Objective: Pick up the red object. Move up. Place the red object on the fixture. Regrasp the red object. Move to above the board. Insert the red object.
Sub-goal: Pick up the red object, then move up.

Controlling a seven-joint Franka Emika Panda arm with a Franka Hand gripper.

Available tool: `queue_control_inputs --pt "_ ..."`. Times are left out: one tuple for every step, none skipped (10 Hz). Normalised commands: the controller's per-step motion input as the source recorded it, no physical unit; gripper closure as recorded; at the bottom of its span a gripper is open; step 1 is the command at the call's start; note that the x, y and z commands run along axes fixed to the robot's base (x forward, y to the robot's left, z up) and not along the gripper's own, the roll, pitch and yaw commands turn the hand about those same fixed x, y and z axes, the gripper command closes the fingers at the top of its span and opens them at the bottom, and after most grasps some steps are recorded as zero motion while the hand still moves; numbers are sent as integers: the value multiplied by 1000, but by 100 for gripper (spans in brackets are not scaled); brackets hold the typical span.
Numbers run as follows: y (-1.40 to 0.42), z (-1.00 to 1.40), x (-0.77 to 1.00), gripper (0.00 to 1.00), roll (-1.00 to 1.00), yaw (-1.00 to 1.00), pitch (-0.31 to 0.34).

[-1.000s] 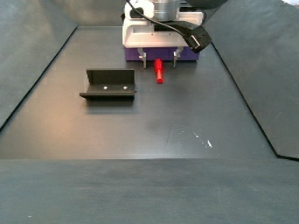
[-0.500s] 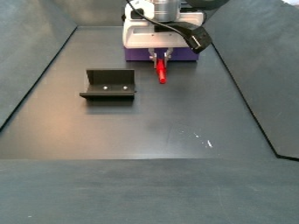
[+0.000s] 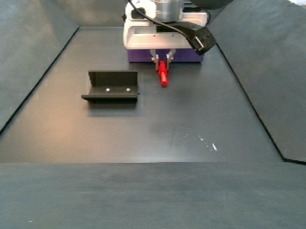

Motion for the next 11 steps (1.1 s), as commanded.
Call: queue_control_inputs --pt "0 0 0 100 0 0 0" --pt "0 0 0 100 0 0 0" --pt "0 0 0 100 0 0 0" --pt "0 0 0 100 0 0 0" --pt "0 0 0 100 0 0 0" --pt "0 0 0 100 0 0 0" --pt "0 0 0 100 0 0 0" --pt "0 0 0 100 0 0 0" --pt "0 0 0 100 0 0 0" --pt "0 0 0 100 0 0 0" --pt "0 833 0 100 0 0 0"
